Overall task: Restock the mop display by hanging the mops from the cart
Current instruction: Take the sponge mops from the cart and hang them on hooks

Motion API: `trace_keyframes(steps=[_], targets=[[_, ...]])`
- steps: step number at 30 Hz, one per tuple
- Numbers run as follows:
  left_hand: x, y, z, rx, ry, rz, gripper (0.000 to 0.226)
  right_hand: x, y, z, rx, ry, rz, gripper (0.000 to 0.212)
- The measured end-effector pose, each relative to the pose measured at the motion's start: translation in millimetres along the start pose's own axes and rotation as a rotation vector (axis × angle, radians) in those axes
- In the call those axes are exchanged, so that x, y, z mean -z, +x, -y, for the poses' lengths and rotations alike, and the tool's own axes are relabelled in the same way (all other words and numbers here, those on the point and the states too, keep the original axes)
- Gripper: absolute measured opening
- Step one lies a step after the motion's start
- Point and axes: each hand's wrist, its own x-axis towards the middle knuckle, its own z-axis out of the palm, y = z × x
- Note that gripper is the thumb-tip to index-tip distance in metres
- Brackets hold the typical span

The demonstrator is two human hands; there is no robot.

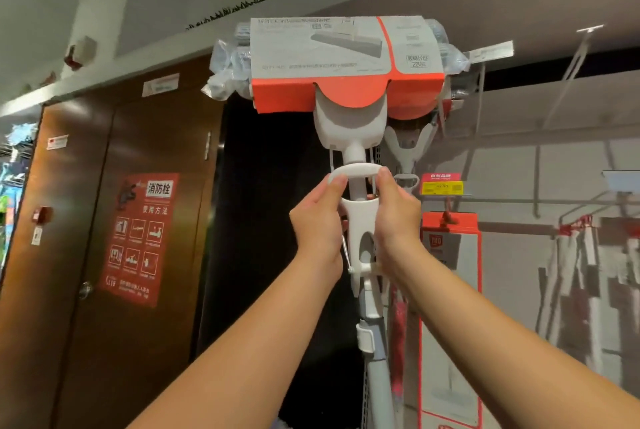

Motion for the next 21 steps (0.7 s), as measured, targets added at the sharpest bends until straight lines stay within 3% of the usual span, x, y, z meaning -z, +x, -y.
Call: trace_keyframes(steps=[10, 15, 21], targets=[[-55, 58, 45, -0.014, 0.018, 0.022, 0.008, 26, 87, -6, 0.002, -0.006, -0.014, 0.032], [-71, 96, 49, -0.035, 0.042, -0.010, 0.025, 19, 124, -3, -0.005, -0.013, 0.010, 0.030], [-80, 142, 52, -0.090, 0.050, -0.030, 0.017, 5, 163, -6, -0.009, -0.005, 0.031, 0.027]])
